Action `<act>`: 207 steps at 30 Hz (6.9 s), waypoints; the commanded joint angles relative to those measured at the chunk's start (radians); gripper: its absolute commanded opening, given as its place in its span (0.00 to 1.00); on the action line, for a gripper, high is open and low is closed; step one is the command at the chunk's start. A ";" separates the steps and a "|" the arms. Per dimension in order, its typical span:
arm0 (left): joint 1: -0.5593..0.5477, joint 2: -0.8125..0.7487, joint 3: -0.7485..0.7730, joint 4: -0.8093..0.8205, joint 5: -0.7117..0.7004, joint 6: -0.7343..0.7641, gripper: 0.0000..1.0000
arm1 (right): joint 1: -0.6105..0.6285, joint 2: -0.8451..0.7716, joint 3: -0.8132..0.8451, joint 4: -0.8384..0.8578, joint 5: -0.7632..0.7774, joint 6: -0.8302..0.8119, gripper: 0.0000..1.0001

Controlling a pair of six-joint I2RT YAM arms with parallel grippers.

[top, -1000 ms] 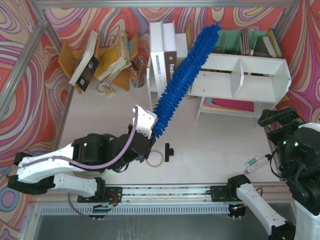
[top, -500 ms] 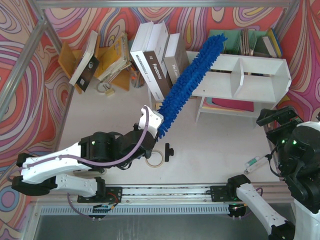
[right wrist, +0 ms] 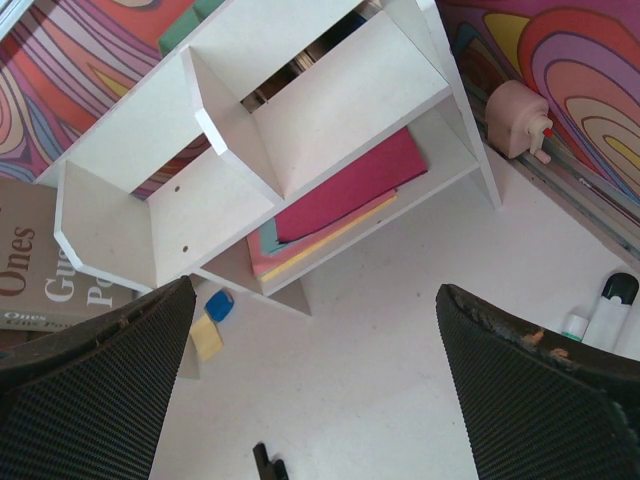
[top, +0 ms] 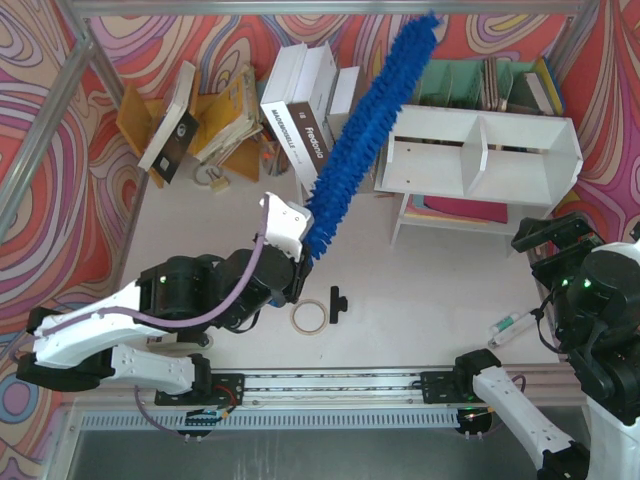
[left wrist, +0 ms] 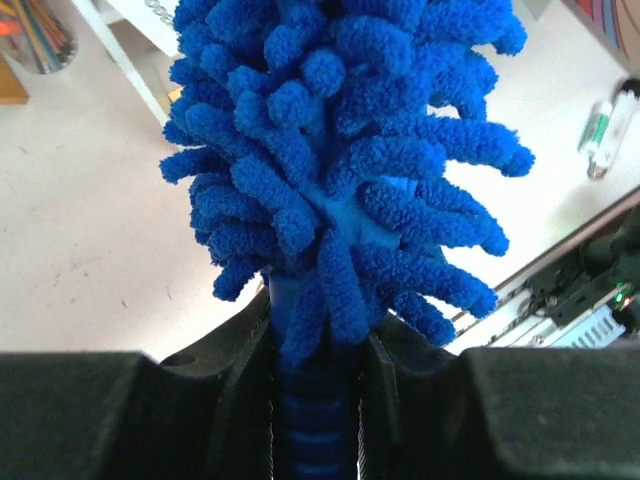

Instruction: Dust the bookshelf with a duster

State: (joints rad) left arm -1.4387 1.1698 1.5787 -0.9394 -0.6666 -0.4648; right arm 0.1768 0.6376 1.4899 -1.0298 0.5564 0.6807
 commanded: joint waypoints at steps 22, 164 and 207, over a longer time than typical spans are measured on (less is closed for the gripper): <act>0.039 0.041 0.002 0.032 -0.118 -0.120 0.00 | 0.007 -0.007 -0.019 0.014 0.009 0.000 0.93; 0.031 0.214 0.095 0.107 -0.062 -0.300 0.00 | 0.006 -0.010 -0.068 0.028 -0.045 0.006 0.94; 0.031 0.107 0.242 0.130 -0.129 -0.193 0.00 | 0.007 0.004 -0.080 0.049 -0.058 0.006 0.94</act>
State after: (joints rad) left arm -1.4082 1.3510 1.8046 -0.8581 -0.7280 -0.6979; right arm 0.1776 0.6353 1.4197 -1.0073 0.4988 0.6811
